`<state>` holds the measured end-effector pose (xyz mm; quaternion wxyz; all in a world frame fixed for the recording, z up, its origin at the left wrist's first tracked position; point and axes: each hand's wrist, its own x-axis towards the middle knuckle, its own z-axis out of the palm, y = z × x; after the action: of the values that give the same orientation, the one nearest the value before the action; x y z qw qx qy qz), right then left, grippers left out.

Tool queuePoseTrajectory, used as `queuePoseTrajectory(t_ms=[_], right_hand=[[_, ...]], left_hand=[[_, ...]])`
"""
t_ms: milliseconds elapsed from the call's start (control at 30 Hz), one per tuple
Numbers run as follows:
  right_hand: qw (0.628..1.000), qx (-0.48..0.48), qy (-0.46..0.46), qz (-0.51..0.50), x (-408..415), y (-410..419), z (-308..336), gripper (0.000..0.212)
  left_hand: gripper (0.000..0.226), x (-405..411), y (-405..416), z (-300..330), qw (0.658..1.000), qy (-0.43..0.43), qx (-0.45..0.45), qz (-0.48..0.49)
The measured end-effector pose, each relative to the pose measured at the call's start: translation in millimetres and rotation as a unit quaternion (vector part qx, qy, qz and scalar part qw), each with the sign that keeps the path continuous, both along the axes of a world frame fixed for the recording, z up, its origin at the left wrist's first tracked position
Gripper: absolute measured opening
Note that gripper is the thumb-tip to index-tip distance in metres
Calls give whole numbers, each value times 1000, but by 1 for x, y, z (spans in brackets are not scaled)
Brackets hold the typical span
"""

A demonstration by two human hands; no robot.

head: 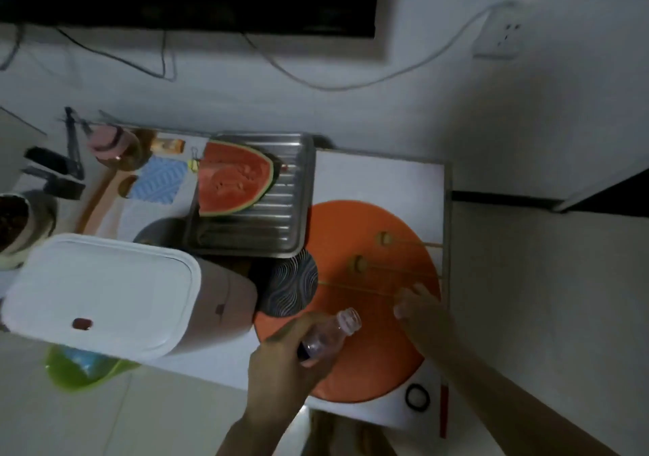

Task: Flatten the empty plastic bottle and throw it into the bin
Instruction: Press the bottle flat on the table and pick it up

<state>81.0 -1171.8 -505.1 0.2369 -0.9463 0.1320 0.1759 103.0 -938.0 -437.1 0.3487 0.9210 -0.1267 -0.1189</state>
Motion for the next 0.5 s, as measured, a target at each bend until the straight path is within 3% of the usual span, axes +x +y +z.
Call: queuePoseTrajectory(t_ms=[333, 433, 500], right_hand=[[998, 9, 34, -43, -4, 4, -82, 8], [998, 28, 29, -50, -2, -3, -93, 1], [997, 40, 23, -59, -3, -6, -101, 7]], left_hand=[[46, 16, -12, -112, 998, 32, 54, -9], [48, 20, -14, -132, 997, 18, 76, -14], [50, 21, -17, -142, 995, -2, 98, -24]])
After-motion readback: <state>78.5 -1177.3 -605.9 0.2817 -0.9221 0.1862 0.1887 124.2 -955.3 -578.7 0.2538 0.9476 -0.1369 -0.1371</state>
